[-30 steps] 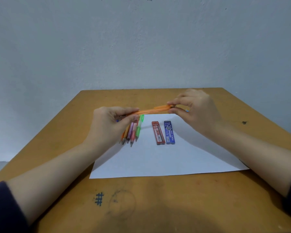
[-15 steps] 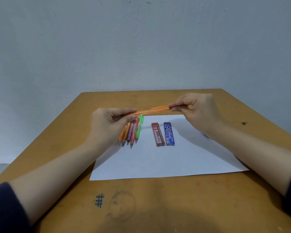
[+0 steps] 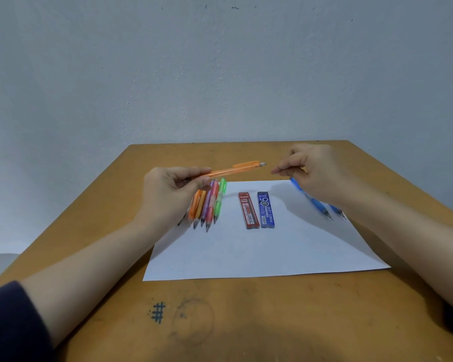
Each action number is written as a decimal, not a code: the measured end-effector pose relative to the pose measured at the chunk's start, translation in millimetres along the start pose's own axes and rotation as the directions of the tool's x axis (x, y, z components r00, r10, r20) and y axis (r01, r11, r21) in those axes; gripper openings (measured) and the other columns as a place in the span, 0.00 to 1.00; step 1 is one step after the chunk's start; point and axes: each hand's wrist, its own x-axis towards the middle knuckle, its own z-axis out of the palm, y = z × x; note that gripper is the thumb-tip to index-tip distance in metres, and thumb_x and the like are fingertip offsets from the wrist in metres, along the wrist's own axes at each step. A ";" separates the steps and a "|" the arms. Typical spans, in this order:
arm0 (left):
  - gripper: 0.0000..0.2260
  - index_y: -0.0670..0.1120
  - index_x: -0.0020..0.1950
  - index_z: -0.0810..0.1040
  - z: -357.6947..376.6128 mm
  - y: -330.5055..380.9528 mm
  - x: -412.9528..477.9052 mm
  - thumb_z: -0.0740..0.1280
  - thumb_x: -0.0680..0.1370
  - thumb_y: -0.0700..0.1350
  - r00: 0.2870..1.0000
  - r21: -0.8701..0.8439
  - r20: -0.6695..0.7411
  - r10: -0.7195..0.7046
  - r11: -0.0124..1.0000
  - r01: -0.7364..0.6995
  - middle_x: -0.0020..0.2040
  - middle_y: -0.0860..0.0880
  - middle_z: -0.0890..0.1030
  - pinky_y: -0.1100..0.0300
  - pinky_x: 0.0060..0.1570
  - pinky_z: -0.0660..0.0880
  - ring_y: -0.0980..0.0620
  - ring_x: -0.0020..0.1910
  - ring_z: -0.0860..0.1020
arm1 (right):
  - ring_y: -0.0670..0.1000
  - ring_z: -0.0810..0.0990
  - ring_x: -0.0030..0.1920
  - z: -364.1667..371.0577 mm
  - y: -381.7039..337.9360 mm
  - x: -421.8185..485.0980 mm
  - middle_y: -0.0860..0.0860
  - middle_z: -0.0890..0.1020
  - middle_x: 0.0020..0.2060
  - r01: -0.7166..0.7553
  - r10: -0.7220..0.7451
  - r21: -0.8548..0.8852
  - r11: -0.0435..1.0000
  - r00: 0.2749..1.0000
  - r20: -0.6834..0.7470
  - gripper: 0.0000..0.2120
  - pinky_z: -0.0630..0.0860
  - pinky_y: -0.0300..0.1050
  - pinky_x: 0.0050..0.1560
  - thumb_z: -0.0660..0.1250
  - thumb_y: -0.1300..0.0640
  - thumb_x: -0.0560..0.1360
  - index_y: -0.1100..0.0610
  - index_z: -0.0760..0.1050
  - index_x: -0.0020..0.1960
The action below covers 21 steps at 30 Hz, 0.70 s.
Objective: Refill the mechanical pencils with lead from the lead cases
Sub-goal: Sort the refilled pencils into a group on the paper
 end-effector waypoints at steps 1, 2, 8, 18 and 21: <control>0.11 0.55 0.53 0.80 0.3 0.3 -0.1 0.71 0.74 0.42 1.000 0.002 -0.001 0.003 1.000 -0.003 0.39 0.63 0.79 0.75 0.42 0.75 0.71 0.43 0.79 | 0.43 0.74 0.37 -1.0 -2.2 -0.3 0.52 0.80 0.39 -0.001 0.004 -0.039 0.999 0.997 0.072 0.08 0.65 0.24 0.38 0.69 0.68 0.73 0.59 0.84 0.47; 0.10 0.54 0.53 0.80 0.3 0.3 0.0 0.71 0.74 0.42 1.000 0.002 -0.002 0.004 1.000 -0.004 0.40 0.63 0.79 0.75 0.42 0.74 0.71 0.43 0.78 | 0.46 0.75 0.39 -2.1 -4.4 -1.0 0.52 0.80 0.41 -0.005 0.016 -0.071 0.997 0.989 0.147 0.09 0.65 0.25 0.39 0.69 0.67 0.73 0.57 0.84 0.48; 0.10 0.50 0.55 0.82 -0.2 -1.5 1.0 0.70 0.74 0.43 1.000 0.014 0.008 -0.016 1.000 0.015 0.42 0.61 0.80 0.68 0.45 0.77 0.62 0.47 0.80 | 0.45 0.76 0.42 -0.6 -13.2 -6.0 0.46 0.80 0.42 -0.029 0.077 -0.119 0.992 0.905 0.418 0.10 0.68 0.28 0.40 0.70 0.65 0.73 0.54 0.84 0.49; 0.10 0.54 0.54 0.80 0.2 0.0 -0.4 0.70 0.74 0.44 1.000 -0.002 0.018 -0.011 1.000 0.011 0.41 0.62 0.80 0.72 0.40 0.76 0.68 0.43 0.80 | 0.40 0.75 0.38 15.6 -23.2 -9.5 0.49 0.84 0.42 -0.080 0.077 -0.004 0.997 0.936 0.344 0.08 0.66 0.26 0.38 0.73 0.63 0.70 0.55 0.85 0.47; 0.10 0.55 0.53 0.79 0.6 -0.1 -0.8 0.70 0.74 0.44 1.000 -0.001 0.022 -0.017 1.000 0.017 0.41 0.63 0.79 0.74 0.38 0.75 0.72 0.43 0.78 | 0.45 0.77 0.42 22.3 -28.7 -9.9 0.50 0.85 0.44 -0.079 0.067 0.028 0.996 0.948 0.312 0.08 0.66 0.26 0.40 0.73 0.63 0.70 0.56 0.85 0.48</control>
